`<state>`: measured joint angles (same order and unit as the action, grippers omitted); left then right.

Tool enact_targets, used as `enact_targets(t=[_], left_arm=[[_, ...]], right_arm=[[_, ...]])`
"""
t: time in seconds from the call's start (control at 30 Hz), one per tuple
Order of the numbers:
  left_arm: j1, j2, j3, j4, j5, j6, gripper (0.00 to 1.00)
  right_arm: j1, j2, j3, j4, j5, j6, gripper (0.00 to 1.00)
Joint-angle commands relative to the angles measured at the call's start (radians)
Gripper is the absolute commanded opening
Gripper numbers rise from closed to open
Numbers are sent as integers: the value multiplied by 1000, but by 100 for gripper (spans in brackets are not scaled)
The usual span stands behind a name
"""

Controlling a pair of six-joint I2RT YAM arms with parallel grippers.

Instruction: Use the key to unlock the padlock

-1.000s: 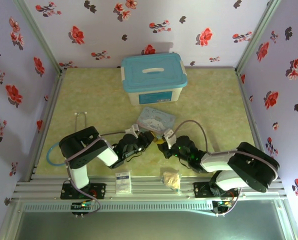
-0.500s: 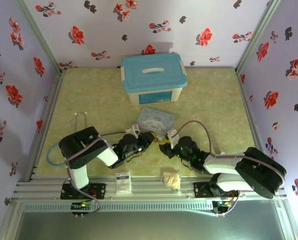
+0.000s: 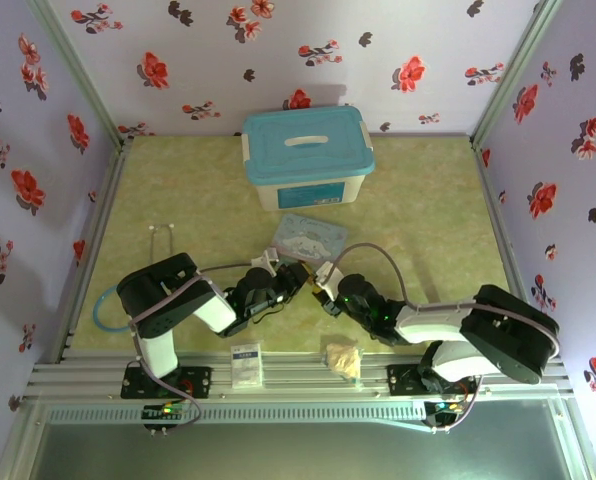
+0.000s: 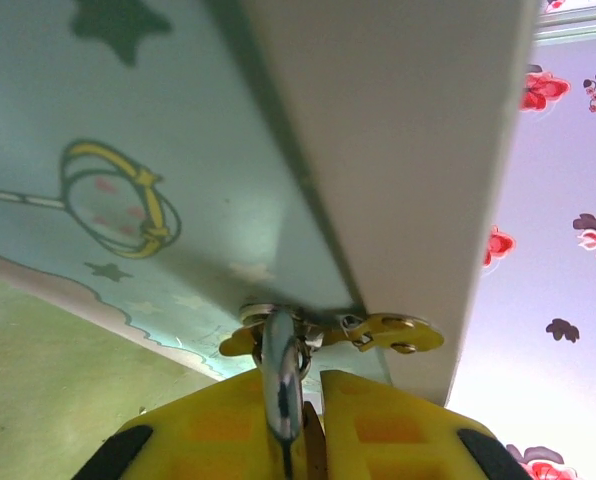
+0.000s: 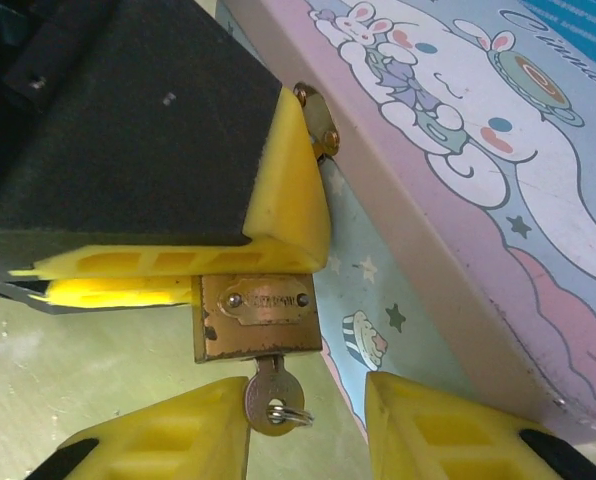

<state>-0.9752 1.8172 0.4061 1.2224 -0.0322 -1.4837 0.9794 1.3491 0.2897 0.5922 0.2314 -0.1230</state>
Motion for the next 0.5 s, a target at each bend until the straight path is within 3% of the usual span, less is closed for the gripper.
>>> enact_targets(t=[0.0, 0.13, 0.3, 0.47], left_arm=[[-6, -41, 10, 69, 25, 10, 0], [-9, -39, 12, 69, 26, 5, 0], [-10, -38, 12, 69, 26, 7, 0], [-13, -26, 16, 71, 30, -1, 0]], right_arm=[[13, 22, 31, 3, 65, -58, 33], [38, 39, 48, 0, 97, -88, 31], [70, 93, 64, 18, 233, -125, 24], [69, 105, 59, 52, 203, -101, 15]])
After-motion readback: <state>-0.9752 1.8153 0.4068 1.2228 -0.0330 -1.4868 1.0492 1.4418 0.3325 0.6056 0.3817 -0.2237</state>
